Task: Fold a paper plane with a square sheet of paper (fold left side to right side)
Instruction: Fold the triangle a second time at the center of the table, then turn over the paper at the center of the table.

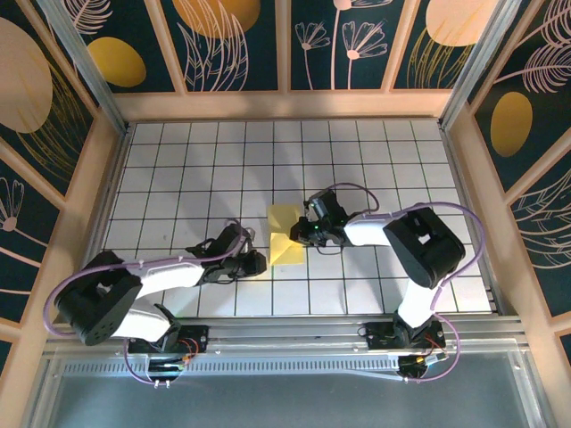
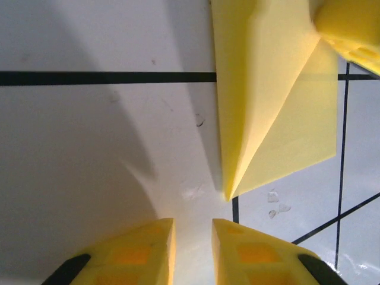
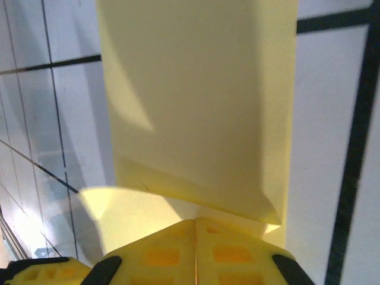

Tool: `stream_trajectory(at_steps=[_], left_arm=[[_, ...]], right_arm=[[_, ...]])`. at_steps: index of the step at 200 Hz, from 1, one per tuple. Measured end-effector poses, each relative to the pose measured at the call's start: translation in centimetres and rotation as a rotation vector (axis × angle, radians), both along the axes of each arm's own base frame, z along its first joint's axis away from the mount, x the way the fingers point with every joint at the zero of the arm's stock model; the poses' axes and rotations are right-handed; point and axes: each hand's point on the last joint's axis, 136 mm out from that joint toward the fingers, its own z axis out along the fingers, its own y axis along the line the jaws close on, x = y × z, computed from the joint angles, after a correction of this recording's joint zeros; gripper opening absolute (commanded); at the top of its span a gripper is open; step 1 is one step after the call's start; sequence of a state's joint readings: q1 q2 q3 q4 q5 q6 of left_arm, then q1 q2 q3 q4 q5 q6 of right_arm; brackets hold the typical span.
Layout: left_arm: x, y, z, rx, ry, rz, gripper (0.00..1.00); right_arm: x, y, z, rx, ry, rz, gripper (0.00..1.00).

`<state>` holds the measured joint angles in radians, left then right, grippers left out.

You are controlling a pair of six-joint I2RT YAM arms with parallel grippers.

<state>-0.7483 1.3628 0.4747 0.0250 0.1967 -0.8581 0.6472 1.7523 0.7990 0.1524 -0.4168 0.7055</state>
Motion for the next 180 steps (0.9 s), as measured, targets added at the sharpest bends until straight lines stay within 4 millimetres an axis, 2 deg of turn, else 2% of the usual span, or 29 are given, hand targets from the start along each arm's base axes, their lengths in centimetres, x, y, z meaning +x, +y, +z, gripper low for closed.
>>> stream_trajectory(at_steps=[42,55,71,88,118,142,180], left_arm=[[2.8,0.9,2.2,-0.041,-0.043,0.063,0.52],[3.6,1.0,2.3,-0.060,-0.042,0.077,0.54],[4.7,0.7,2.3,-0.074,-0.039,0.080,0.55],[6.0,0.0,2.4,-0.086,-0.039,0.065,0.54],[7.8,-2.0,2.5,-0.115,-0.049,0.015,0.48],[8.6,-3.3,2.0,-0.141,-0.043,-0.027,0.38],[8.8,-4.2,0.6,-0.155,-0.017,-0.064,0.17]], right_arm=[[2.1,-1.4,5.9,0.037,-0.160,-0.051,0.57],[2.7,-2.3,7.8,0.049,-0.219,-0.078,0.64],[2.7,-3.6,8.9,0.052,-0.262,-0.110,0.69],[2.1,-4.9,8.6,0.044,-0.268,-0.130,0.71],[0.6,-6.2,6.5,0.009,-0.233,-0.140,0.71],[-0.2,-6.7,5.5,-0.008,-0.210,-0.140,0.71],[-0.5,-6.9,5.2,-0.008,-0.206,-0.138,0.70]])
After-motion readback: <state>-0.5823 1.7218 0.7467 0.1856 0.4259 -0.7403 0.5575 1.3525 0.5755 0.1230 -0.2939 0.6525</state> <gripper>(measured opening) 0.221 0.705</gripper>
